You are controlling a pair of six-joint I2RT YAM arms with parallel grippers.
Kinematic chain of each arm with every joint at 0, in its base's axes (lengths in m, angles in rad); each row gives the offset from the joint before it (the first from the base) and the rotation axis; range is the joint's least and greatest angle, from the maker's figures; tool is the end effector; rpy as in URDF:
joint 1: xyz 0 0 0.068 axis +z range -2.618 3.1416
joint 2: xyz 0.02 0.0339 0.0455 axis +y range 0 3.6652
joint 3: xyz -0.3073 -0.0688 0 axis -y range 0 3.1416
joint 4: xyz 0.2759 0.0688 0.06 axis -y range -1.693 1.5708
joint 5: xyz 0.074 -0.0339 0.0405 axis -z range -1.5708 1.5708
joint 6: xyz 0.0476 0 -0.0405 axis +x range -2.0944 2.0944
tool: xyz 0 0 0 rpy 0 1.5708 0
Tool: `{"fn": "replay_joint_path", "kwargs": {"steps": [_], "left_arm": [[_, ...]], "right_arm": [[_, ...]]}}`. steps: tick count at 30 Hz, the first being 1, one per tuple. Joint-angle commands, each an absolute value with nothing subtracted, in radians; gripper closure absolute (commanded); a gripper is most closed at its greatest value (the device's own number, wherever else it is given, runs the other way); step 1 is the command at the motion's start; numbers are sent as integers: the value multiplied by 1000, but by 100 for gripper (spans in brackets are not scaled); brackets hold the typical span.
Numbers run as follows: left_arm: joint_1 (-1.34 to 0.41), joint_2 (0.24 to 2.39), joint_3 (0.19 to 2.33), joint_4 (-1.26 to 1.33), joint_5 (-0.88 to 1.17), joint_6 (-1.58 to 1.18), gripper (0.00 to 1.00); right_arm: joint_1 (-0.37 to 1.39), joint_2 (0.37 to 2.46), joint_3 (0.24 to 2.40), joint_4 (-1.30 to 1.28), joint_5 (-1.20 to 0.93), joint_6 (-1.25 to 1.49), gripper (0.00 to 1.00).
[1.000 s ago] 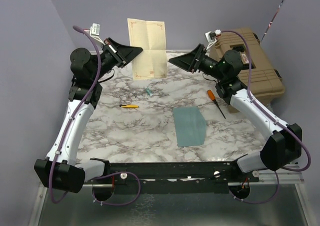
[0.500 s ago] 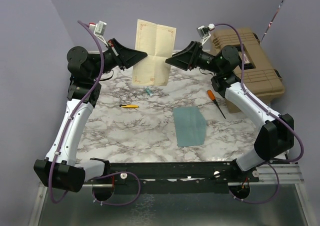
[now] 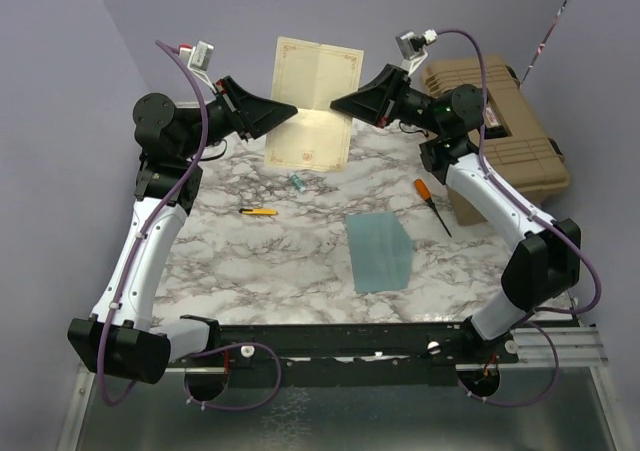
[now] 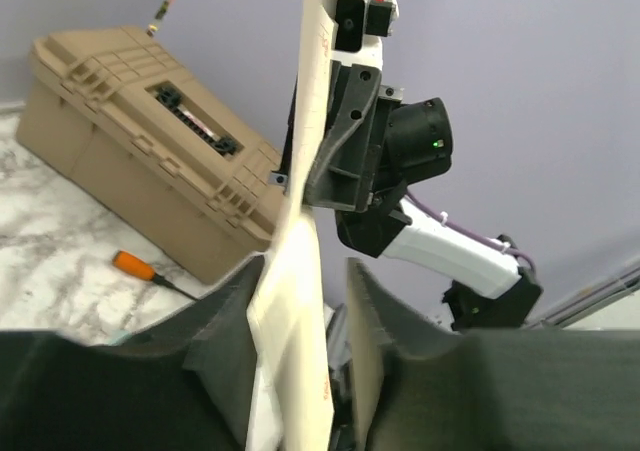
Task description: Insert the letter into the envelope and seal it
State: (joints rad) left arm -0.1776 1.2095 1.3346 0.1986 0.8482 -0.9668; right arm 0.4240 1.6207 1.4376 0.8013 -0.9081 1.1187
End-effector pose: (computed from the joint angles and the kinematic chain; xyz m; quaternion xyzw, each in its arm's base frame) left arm 0.2670 -0.0842 0.5285 0.1038 0.6197 -0.6026 0.4919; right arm 0.3507 0.1995 0.4890 -0.2263 0.5201 0.7009 0.4324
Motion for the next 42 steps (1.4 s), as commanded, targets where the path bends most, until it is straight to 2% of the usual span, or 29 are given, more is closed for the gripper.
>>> {"fn": "replay_joint_path", "kwargs": {"steps": [1,4,8,14,18,24,25,26,29,30,32,42], "left_arm": [[-174,1180,1321,225,859,-984,52],[-173,1173,1303,223,856,-984,52],[-173,1166,1276,228,853,-991,62],[-174,1171,1256,246,826,-1028,100],[-173,1201,1256,240,791,-1103,100],[-174,1237,1241,168,749,-1161,100],[-173,1241,1237,167,744,-1173,100],[-173,1246,1235,166,741,-1183,100],[-174,1257,1228,166,725,-1191,100],[-173,1259,1225,166,720,-1188,100],[-174,1264,1219,168,712,-1186,100],[-174,1261,1220,206,672,-1102,100]], "right_arm": [[421,1572,1465,698,-832,1001,100],[420,1549,1468,644,-795,947,100],[420,1532,1457,635,-767,934,100],[421,1529,1459,656,-824,900,100],[422,1488,1441,596,-901,707,100],[421,1411,1447,282,-871,221,99],[422,1401,1447,253,-860,175,97],[422,1392,1447,230,-853,140,89],[421,1390,1473,154,-858,78,61],[421,1393,1482,136,-863,74,49],[421,1396,1498,104,-879,83,38],[422,1422,1542,4,-1125,266,31]]}}
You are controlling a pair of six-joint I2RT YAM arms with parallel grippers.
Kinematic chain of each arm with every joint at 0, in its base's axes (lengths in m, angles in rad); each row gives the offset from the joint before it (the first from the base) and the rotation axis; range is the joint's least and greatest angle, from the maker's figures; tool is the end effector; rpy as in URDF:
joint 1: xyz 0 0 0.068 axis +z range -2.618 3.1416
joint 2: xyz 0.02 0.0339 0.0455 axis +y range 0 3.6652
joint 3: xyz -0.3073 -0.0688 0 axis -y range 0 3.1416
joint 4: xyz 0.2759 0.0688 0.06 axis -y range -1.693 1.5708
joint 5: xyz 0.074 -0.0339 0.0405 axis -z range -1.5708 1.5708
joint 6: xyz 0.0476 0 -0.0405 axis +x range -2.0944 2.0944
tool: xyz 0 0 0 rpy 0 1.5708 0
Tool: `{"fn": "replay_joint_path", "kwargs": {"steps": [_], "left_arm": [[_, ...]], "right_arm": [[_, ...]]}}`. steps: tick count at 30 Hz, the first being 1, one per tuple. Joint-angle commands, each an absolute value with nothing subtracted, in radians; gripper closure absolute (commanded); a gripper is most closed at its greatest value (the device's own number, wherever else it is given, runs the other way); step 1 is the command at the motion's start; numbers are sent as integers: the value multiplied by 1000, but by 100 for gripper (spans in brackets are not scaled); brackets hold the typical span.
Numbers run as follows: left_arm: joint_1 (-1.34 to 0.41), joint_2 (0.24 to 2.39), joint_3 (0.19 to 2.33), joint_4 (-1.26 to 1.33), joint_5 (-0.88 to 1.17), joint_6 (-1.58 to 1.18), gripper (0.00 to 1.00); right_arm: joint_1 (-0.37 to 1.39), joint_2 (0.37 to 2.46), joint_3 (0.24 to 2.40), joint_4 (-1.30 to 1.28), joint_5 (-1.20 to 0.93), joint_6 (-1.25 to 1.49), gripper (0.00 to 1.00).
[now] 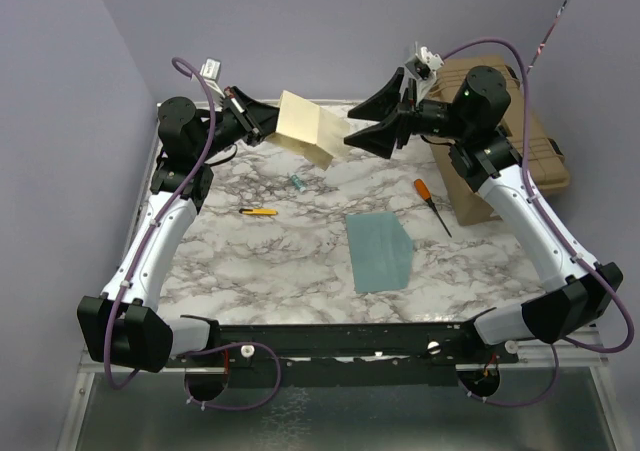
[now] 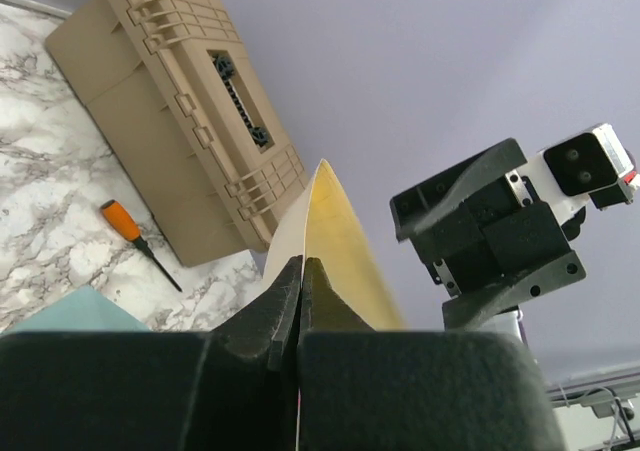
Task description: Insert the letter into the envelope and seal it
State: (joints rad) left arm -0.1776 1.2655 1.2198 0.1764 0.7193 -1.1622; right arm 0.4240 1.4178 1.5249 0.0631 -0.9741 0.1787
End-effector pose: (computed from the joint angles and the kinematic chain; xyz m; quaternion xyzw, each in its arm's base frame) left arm 0.3044 -0.0865 0.4682 -0.0586 0.6690 -0.6188 0.4075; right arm 0.2940 0.1759 0.5234 -0.4249 0.5214 0.4886 0.5558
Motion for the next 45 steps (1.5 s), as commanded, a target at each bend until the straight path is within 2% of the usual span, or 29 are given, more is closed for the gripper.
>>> {"fn": "replay_joint_path", "kwargs": {"steps": [1,5,9,11,16,20,24,27,33,38,43,45], "left_arm": [[-174,1261,1220,210,669,-1090,100],[-173,1255,1220,239,691,-1057,100],[-173,1245,1231,262,778,-1018,100],[-174,1239,1243,271,846,-991,100],[-179,1204,1234,280,985,-914,100],[-201,1170,1220,302,1038,-879,100],[-263,1129,1199,311,1070,-813,100],[-287,1109,1199,313,1070,-789,100],[-290,1114,1204,312,1040,-794,100],[-291,1131,1207,313,1019,-804,100],[-291,1148,1246,232,930,-785,100],[-290,1166,1280,156,887,-765,100]], "right_arm": [[422,1413,1539,-20,-1121,275,31],[422,1361,1518,-10,-1041,331,28],[422,1347,1514,-75,-840,351,16],[421,1359,1513,-123,-808,292,14],[422,1430,1577,-181,-1018,93,12],[424,1558,1766,-403,-1188,-46,13],[443,1621,1838,-561,-1239,-160,15],[460,1644,1849,-613,-1328,-190,24],[473,1602,1780,-600,-1442,-191,51],[474,1543,1697,-439,-1505,-74,63],[474,1514,1639,-284,-1493,99,96],[473,1508,1630,-276,-1457,122,99]]}}
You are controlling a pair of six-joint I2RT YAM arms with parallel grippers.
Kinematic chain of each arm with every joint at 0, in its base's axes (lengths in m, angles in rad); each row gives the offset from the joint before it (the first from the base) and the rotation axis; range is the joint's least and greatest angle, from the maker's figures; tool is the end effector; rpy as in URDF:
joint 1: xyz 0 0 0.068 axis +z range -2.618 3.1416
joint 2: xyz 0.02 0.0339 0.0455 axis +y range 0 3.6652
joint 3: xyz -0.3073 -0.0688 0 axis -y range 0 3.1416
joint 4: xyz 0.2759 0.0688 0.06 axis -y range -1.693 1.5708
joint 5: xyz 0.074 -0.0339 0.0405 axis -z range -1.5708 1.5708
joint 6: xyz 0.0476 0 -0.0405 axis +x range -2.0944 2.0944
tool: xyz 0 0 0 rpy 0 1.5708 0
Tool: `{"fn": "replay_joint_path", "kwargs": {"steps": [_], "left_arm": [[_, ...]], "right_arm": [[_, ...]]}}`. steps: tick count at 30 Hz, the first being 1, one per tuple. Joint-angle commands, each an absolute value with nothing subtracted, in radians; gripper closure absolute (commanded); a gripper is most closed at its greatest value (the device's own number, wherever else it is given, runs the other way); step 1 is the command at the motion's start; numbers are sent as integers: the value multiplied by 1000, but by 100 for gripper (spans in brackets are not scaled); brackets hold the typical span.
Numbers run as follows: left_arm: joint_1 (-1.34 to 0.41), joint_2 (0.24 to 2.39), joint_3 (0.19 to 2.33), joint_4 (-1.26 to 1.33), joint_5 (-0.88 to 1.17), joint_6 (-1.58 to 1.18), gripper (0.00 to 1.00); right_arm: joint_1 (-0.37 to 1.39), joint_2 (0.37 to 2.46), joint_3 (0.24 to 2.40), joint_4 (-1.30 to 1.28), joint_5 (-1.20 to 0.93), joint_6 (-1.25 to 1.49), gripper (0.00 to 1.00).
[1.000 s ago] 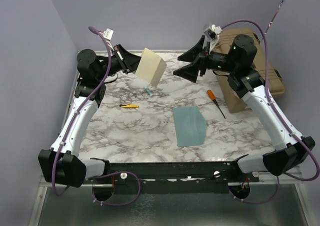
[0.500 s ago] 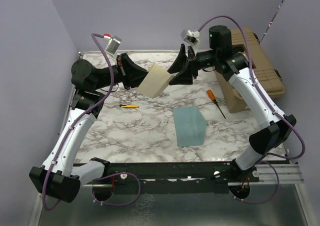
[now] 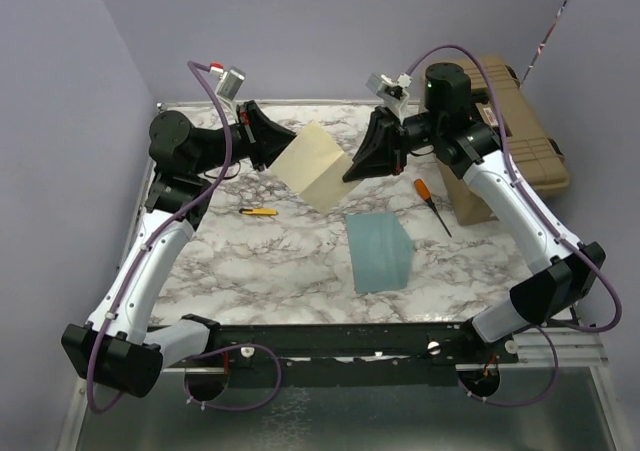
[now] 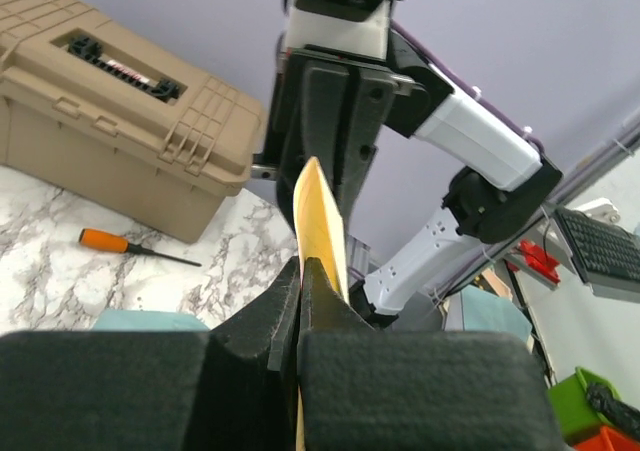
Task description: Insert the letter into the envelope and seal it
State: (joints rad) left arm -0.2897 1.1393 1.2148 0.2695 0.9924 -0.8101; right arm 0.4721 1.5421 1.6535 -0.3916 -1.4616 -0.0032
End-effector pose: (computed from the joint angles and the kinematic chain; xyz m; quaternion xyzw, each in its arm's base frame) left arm 0.2341 -0.1114 0.5071 0.2462 0.5890 -0.6094 0.4702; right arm 0.2945 0.2035 0.4891 -0.5302 0.4837 0.6227 0.3117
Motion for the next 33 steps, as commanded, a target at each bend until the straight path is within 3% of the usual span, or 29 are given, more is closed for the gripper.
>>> {"fn": "replay_joint_path", "kwargs": {"steps": [1,3,8,11,15,18,21,27,33], "left_arm": [[-290,1171,1289,133,874,-756,100],[-289,1168,1290,89,832,-726,89],[-272,1127,1286,-115,628,-571,35],[-255,1137,1398,-354,347,-517,17],[-255,1167,1499,-510,91,-473,11],[-255,1154,1479,-508,55,-468,9],[-255,1154,1473,-474,141,-464,9],[-279,1100,1330,-139,560,-538,12],[-357,1071,1257,-4,618,-490,8]], "right_arm": [[472,1503,1626,-276,-1424,125,100],[472,1494,1616,-275,-1363,130,100],[462,1451,1563,-228,-1173,183,100],[440,1421,1515,-191,-1020,247,100],[408,1405,1483,-171,-872,319,100],[404,1412,1477,-174,-844,341,100],[405,1434,1480,-196,-856,361,100],[404,1445,1459,-168,-1038,378,100],[407,1440,1434,-119,-1198,405,100]]}}
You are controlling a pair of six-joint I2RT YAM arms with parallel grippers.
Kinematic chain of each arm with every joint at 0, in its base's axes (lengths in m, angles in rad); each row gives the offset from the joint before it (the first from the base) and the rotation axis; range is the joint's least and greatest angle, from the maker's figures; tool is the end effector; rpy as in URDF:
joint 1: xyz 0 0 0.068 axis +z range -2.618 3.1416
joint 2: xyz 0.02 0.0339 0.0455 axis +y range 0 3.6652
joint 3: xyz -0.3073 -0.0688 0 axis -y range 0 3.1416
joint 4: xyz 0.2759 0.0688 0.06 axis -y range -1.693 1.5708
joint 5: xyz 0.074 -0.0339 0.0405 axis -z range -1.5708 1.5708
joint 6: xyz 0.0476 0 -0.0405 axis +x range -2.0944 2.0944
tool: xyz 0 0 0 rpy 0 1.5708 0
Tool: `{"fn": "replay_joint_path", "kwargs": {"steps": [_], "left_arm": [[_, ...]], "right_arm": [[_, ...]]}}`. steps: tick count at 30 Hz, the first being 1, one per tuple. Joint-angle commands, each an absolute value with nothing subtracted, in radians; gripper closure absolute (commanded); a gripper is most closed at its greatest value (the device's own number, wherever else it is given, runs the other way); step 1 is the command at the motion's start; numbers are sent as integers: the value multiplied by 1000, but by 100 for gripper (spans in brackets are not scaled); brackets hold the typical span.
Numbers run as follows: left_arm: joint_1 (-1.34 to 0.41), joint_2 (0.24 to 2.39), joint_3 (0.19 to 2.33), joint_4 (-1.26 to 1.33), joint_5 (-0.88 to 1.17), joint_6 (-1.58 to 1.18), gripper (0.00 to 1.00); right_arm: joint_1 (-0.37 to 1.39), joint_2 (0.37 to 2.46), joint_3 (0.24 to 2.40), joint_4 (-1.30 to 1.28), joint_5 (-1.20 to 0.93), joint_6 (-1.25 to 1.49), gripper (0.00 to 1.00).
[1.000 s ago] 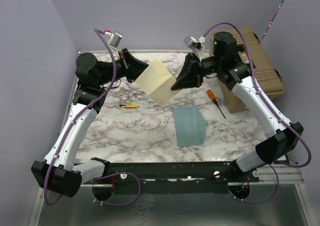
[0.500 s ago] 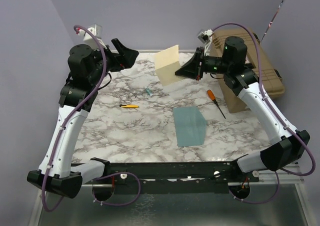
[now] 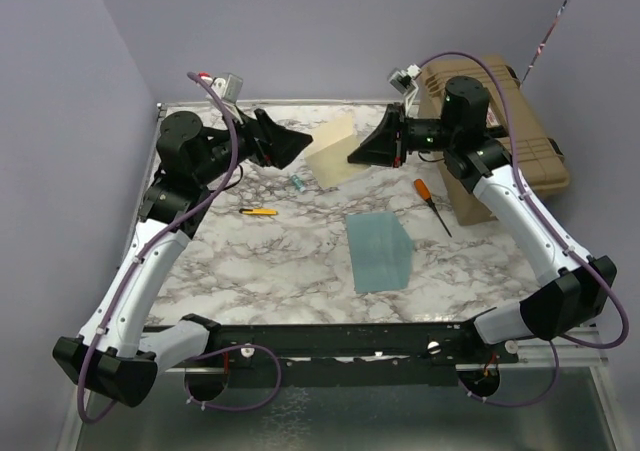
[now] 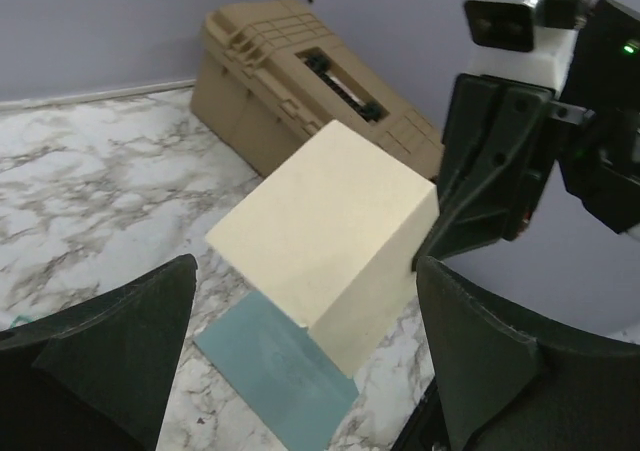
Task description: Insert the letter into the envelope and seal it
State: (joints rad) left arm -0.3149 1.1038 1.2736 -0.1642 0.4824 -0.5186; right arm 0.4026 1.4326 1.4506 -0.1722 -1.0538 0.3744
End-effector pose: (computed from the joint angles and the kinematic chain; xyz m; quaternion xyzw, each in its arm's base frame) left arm 0.2400 -0.1014 0.4943 0.0989 0.6984 -0.4327 0.5614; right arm 0.3047 0.1747 0.4678 -0.3364 0.6518 0.5664 0.3757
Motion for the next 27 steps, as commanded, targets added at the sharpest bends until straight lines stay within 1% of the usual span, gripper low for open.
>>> {"fn": "replay_joint_path", "kwargs": {"steps": [1,4,6,8,13,16,22,25,27], "left_arm": [[-369,1079,1263,-4,642,-479,8],[-412,1113,1282,13,696,-455,8],[-444,1134,1286,20,725,-423,11],[-460,1154,1278,20,758,-387,18],[-463,1178,1257,3,862,-319,29],[-463,1169,1244,-24,908,-290,38],[-461,1190,1237,-44,969,-316,47],[-462,1213,1242,-44,997,-344,57],[-462,1212,1239,-45,1006,-339,60]], "right_arm": [[407,1442,1438,-120,-1222,407,100],[418,1446,1447,-123,-1266,402,99],[423,1447,1452,-127,-1268,394,99],[423,1453,1459,-127,-1270,396,99],[423,1459,1475,-119,-1292,400,99],[423,1453,1480,-125,-1296,390,100],[423,1455,1476,-117,-1297,381,99],[423,1457,1476,-104,-1285,382,99],[422,1459,1477,-99,-1276,382,99]]}}
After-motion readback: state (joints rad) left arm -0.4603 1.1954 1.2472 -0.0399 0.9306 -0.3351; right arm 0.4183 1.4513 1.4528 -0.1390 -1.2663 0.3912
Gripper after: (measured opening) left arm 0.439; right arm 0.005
